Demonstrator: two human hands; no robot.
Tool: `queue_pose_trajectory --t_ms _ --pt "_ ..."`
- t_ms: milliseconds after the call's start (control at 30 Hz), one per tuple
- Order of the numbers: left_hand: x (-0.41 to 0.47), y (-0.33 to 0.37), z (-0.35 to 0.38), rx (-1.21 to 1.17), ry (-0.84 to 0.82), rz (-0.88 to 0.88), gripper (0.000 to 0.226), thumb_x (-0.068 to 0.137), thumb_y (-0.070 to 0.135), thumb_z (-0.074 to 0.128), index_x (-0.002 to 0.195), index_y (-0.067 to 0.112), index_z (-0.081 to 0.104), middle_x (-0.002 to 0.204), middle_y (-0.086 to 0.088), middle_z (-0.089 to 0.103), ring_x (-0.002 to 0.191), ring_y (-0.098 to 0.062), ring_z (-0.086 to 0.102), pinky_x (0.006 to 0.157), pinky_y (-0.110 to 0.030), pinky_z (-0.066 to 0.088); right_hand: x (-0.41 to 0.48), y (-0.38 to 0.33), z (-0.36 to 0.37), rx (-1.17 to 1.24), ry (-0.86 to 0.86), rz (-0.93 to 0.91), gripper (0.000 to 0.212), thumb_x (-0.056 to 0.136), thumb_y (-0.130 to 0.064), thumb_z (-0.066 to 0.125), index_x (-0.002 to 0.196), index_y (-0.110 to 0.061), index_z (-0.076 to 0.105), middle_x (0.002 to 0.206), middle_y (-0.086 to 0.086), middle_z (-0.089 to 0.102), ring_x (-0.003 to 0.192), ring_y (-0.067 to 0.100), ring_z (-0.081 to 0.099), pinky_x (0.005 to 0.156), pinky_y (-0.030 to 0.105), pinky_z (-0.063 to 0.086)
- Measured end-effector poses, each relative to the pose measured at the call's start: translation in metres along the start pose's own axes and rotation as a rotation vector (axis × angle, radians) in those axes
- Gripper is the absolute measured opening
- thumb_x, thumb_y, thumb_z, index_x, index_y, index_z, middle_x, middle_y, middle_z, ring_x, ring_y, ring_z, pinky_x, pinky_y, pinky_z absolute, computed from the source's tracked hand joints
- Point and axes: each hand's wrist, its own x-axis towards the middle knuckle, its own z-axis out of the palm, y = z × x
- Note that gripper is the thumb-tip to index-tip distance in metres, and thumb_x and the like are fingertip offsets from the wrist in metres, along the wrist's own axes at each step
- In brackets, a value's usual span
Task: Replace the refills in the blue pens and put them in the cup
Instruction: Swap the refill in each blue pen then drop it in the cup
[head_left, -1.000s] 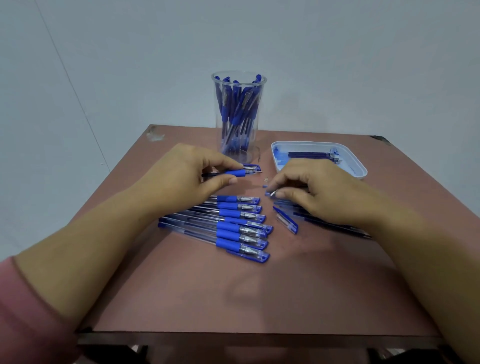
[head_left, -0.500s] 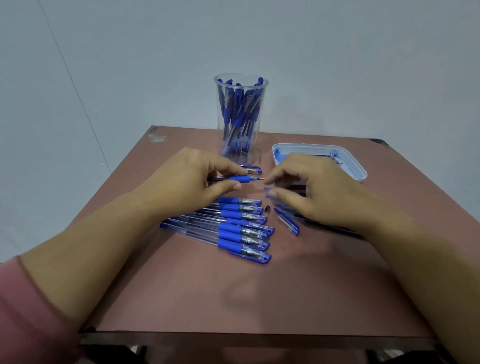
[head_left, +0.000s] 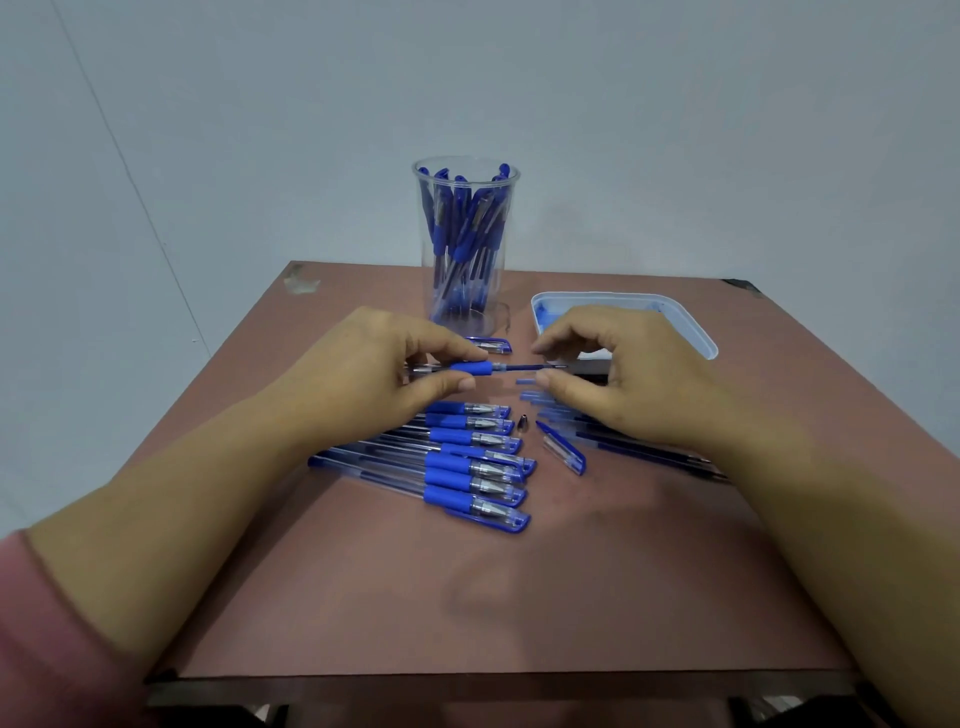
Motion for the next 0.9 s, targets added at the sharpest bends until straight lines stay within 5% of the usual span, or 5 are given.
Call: queue_pose_trajectory --t_ms 133,367,700,900 --pt "0.0 0.001 0.001 -0.024 0.001 0.012 0.031 0.076 0.053 0.062 0.104 0.045 0.071 0.072 0.023 0.068 0.065 -0.011 0.06 0.059 -0.017 0.046 0.004 -0.009 0.007 0.03 -0.027 -0.03 0.016 0.085 -0.018 0.073 0.101 -0.02 0.073 0.088 -0.01 0.071 0.083 -0.002 0.063 0.075 0.01 0.047" --pt "0.001 0.003 0.001 0.002 -0.006 0.031 0.031 0.078 0.05 0.063 0.107 0.041 0.072 0.071 0.042 0.058 0.063 -0.004 0.058 0.058 -0.013 0.043 0.0 -0.004 0.0 -0.003 -0.009 -0.007 0.019 0.082 -0.023 0.074 0.1 -0.024 0.069 0.09 -0.014 0.067 0.087 0.005 0.061 0.078 0.021 0.048" --pt "0.001 0.005 0.002 0.011 -0.012 0.013 0.024 0.082 0.033 0.073 0.106 0.037 0.072 0.066 0.042 0.056 0.059 0.007 0.054 0.058 -0.008 0.04 0.0 -0.007 0.0 -0.008 -0.032 -0.01 0.017 0.083 -0.024 0.075 0.1 -0.026 0.072 0.087 -0.016 0.068 0.088 0.002 0.061 0.076 0.014 0.046" --pt "0.001 -0.001 -0.001 0.02 0.0 -0.017 0.024 0.083 0.035 0.072 0.106 0.041 0.071 0.07 0.034 0.06 0.06 -0.001 0.055 0.057 -0.01 0.041 0.001 0.007 -0.007 -0.02 -0.05 0.054 0.012 0.087 -0.02 0.069 0.09 -0.031 0.07 0.084 -0.018 0.067 0.084 -0.003 0.06 0.078 0.011 0.045"
